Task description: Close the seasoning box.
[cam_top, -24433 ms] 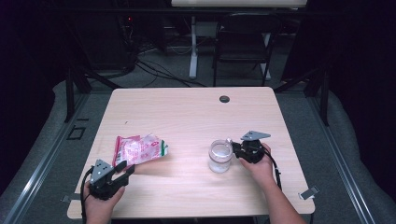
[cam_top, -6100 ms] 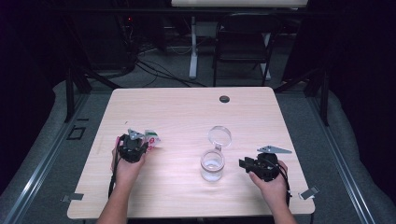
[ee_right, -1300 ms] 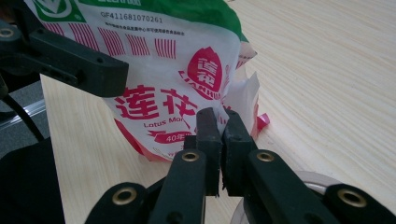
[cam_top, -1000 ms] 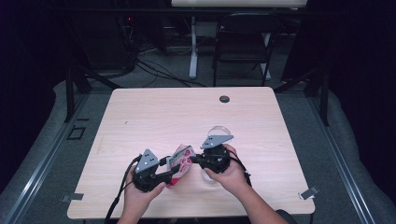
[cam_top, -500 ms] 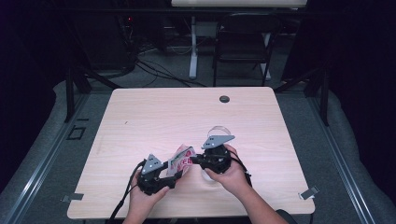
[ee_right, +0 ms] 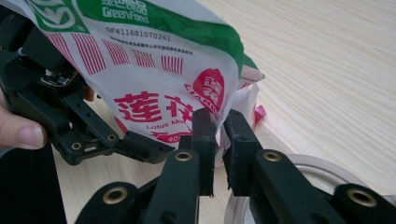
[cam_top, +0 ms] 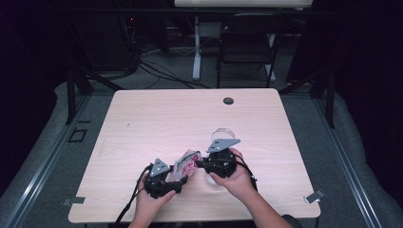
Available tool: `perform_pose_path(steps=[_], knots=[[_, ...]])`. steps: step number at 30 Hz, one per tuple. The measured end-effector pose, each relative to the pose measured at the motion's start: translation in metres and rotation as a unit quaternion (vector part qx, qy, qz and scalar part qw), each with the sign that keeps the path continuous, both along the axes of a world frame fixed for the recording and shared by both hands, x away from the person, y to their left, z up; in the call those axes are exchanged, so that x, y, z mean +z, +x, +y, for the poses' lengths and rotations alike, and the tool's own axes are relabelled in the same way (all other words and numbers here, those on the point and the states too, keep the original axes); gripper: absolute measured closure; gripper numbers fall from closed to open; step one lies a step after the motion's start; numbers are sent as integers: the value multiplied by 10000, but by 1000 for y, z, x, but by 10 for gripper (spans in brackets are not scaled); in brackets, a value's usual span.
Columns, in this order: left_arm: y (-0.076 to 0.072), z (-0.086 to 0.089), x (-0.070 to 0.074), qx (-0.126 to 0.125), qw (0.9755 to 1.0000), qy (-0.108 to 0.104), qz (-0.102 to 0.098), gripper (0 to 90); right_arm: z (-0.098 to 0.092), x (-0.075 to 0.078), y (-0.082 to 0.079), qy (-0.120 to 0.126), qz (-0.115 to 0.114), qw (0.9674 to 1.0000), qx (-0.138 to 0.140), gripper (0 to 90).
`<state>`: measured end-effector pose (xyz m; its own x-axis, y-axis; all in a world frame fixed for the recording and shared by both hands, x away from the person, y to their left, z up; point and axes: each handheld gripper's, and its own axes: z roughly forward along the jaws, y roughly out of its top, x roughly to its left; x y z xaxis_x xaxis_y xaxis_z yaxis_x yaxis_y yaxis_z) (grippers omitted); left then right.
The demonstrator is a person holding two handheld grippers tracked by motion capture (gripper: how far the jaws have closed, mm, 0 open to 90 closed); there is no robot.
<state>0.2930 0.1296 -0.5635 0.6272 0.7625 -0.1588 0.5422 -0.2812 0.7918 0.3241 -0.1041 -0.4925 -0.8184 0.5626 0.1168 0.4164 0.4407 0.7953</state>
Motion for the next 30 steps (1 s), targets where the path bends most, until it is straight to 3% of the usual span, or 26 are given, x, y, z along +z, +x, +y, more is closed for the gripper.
perform_pose_path(steps=[12,20,30], knots=[[8,-6,-8,72,9996,248,60,205,-2,-2,-2,-26,3,10000,-30,840],[14,-12,-22,27,9987,407,291,205,-2,-3,-3,-17,15,10000,-53,840],[14,-18,-24,57,9967,793,143,228,-3,-3,-5,-63,12,10000,-72,838]])
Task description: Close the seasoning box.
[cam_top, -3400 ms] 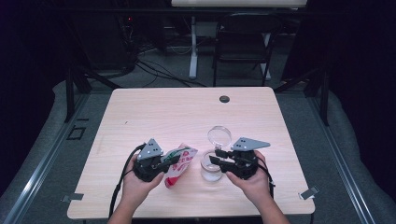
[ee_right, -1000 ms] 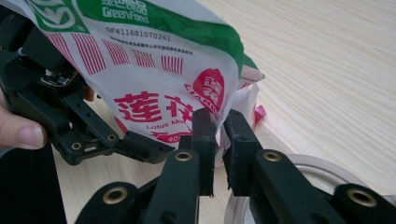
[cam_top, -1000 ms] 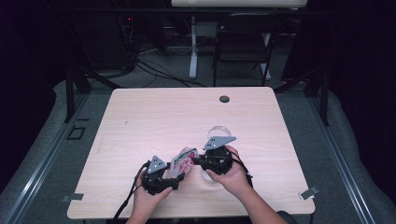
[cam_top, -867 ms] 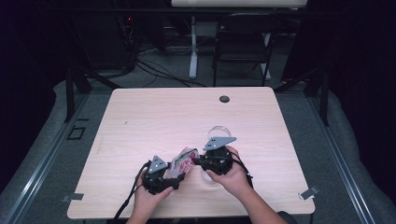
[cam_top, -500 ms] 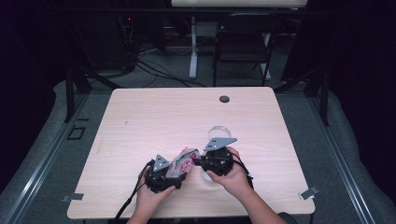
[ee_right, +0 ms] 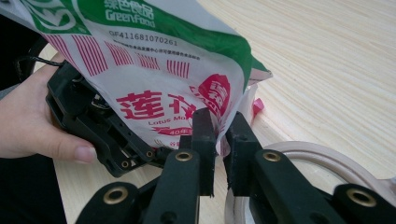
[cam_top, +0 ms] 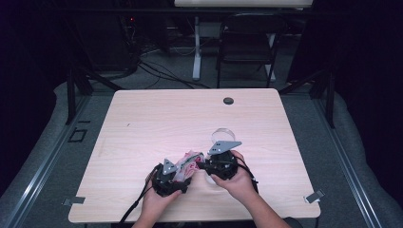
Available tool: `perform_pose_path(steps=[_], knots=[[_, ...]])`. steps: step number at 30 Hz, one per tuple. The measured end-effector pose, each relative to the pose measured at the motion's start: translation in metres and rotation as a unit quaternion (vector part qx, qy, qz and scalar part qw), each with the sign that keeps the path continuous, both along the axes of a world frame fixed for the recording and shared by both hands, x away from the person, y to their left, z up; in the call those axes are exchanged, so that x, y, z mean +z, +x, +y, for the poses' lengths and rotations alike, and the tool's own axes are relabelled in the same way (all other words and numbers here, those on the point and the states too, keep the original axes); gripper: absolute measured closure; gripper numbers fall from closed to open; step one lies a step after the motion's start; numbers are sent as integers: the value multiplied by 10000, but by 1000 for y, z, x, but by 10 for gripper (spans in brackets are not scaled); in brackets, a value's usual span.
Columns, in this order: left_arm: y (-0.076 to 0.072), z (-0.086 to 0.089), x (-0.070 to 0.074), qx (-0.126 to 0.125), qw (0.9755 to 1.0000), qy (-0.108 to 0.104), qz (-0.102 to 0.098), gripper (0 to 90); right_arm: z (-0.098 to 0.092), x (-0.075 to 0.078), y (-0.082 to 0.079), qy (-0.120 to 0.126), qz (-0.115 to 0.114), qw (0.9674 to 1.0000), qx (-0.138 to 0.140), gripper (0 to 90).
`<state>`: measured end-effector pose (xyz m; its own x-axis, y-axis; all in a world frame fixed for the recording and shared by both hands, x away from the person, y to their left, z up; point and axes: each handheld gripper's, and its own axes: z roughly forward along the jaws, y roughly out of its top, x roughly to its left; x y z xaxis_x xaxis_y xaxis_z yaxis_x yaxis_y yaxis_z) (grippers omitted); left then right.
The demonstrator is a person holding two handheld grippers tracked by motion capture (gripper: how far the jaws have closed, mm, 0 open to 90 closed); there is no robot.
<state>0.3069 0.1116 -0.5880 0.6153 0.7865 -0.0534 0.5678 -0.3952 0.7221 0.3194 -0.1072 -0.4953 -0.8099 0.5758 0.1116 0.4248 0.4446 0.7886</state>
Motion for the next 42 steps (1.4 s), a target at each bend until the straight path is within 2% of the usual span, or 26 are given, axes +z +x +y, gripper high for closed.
perform_pose_path(steps=[3,12,20,25,28,42], knots=[[0,-3,0,-35,9999,152,-60,240,0,0,0,11,0,10000,-10,837],[-1,-2,0,35,9998,149,-101,312,0,0,0,15,-4,10000,-7,832],[-4,-3,1,71,9996,167,-234,431,0,0,0,27,-7,10000,1,831],[-7,-5,1,95,9986,315,-408,489,0,0,-1,39,-10,10000,-1,830],[-7,-5,1,85,9983,364,-444,504,0,0,-1,37,-6,10000,1,829],[-8,-2,4,80,9982,261,-525,568,-3,3,-2,117,-38,9999,29,796]])
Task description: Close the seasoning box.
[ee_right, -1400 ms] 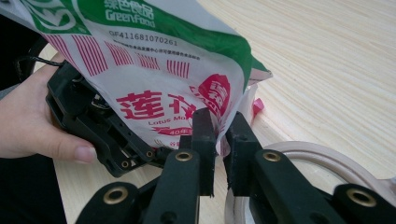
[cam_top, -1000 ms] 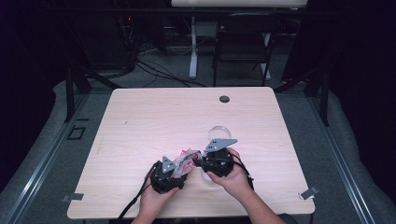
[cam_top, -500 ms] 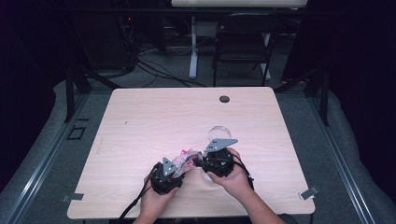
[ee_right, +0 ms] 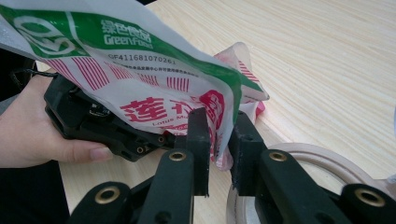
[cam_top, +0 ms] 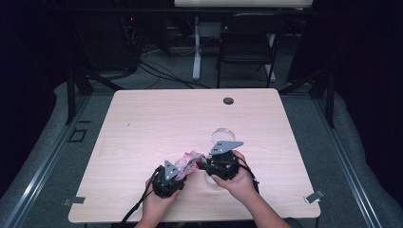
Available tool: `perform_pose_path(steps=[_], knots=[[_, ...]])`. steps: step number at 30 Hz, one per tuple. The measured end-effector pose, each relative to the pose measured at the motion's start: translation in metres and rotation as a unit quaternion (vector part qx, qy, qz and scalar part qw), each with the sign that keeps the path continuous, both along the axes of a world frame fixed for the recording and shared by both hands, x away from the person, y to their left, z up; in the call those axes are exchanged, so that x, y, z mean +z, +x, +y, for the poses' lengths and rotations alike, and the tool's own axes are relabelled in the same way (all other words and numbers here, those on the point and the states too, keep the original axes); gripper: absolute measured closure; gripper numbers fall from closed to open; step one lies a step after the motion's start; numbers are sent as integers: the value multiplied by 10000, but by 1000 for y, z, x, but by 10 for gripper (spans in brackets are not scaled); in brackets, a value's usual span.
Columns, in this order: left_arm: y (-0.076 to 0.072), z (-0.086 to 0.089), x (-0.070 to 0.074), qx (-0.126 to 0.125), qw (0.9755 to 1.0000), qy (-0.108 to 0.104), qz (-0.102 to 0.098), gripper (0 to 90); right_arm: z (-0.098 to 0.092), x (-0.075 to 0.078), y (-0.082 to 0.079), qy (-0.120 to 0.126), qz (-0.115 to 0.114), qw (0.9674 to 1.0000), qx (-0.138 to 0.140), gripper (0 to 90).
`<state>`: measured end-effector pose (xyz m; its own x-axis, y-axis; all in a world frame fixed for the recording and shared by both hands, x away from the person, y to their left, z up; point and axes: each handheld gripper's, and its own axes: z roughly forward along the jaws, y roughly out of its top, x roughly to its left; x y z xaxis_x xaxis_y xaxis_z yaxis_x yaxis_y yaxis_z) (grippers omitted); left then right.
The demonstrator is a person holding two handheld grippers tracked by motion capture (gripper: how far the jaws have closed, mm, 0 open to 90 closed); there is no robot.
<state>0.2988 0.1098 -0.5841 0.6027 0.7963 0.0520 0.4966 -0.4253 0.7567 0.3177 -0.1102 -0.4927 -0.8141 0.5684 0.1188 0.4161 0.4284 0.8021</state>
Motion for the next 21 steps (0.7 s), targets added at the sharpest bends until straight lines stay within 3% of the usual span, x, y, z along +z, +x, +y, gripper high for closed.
perform_pose_path(steps=[5,9,21], knots=[[0,2,4,-28,10000,60,64,579,-2,3,-1,87,-13,10000,-5,769],[-1,2,9,-34,10000,78,-1,583,-4,6,-3,158,-48,9999,-1,749],[-3,11,28,50,9981,468,-402,587,-9,15,-6,315,-195,9993,64,688]])
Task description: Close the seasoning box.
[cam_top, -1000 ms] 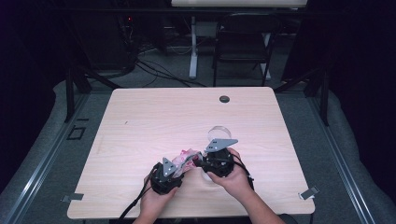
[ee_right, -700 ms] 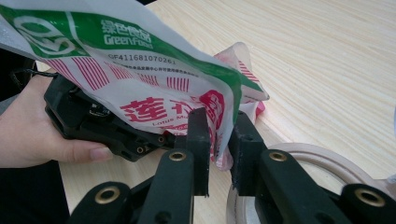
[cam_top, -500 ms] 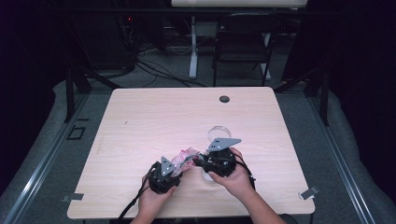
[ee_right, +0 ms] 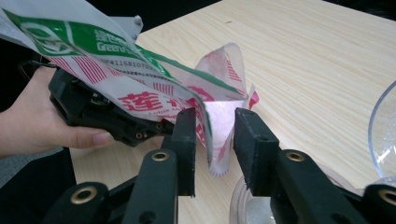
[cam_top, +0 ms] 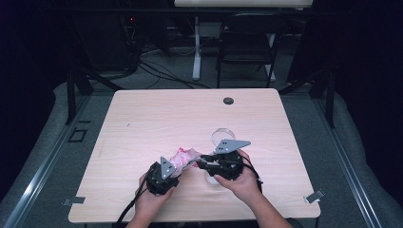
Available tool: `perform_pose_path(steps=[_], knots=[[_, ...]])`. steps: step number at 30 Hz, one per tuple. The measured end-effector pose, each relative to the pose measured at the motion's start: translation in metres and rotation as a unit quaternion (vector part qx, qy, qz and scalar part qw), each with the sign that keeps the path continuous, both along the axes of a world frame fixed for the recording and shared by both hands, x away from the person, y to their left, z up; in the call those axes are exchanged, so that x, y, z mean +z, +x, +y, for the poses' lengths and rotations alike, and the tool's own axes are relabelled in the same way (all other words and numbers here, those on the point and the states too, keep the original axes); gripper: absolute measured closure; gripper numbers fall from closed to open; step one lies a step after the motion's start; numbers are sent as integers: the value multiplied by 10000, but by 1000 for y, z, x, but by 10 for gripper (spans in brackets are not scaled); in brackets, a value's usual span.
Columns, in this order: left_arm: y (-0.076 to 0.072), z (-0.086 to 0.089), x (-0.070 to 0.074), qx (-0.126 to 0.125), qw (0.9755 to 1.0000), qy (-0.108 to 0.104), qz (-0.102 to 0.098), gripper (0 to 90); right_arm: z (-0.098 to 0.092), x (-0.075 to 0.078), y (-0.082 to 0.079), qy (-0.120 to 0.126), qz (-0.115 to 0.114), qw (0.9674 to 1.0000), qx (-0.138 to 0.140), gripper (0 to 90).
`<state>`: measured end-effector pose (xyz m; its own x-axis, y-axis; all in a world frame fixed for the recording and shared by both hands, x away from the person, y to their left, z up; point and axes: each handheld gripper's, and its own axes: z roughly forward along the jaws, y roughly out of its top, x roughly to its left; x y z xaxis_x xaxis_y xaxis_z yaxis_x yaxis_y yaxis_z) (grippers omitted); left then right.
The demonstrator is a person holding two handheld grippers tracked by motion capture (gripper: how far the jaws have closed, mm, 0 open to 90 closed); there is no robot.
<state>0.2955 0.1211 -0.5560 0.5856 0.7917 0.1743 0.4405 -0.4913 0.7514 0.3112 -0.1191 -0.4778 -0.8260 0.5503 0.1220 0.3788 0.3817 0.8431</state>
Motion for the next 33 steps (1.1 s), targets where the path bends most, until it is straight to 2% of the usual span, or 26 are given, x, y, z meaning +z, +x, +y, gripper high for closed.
perform_pose_path(steps=[14,21,33], knots=[[-1,4,10,232,9983,418,-345,589,-1,0,-2,49,-37,10000,19,577],[0,5,14,312,9974,380,-526,589,-5,1,-3,81,-114,9999,-37,557],[6,2,20,261,9972,333,-619,590,-15,3,-8,31,-265,9996,-133,554]])
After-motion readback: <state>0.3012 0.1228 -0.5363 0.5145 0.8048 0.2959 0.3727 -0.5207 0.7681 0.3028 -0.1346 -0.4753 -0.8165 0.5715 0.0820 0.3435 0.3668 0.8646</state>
